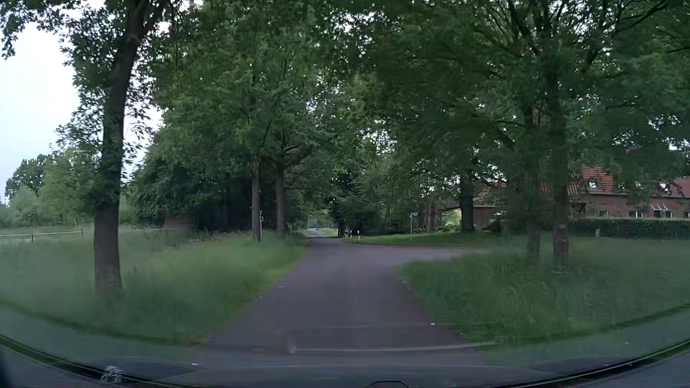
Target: Follow the waypoints while adhering to traffic rules and regulations
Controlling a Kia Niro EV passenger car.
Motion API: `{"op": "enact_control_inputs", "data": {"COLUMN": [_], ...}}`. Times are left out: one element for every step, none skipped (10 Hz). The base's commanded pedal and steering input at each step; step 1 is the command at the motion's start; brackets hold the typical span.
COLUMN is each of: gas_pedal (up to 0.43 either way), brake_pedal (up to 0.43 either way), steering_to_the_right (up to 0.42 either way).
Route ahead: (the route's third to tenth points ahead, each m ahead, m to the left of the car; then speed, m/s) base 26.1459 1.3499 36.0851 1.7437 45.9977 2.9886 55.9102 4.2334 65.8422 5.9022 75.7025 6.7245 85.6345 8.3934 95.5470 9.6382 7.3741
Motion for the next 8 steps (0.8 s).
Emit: {"op": "enact_control_inputs", "data": {"gas_pedal": [0.098, 0.098, 0.098, 0.098, 0.11, 0.118, 0.118, 0.118], "brake_pedal": [0.0, 0.0, 0.0, 0.0, 0.0, 0.0, 0.0, 0.0], "steering_to_the_right": [-0.006, -0.008, -0.009, -0.011, -0.012, -0.011, -0.012, -0.012]}}
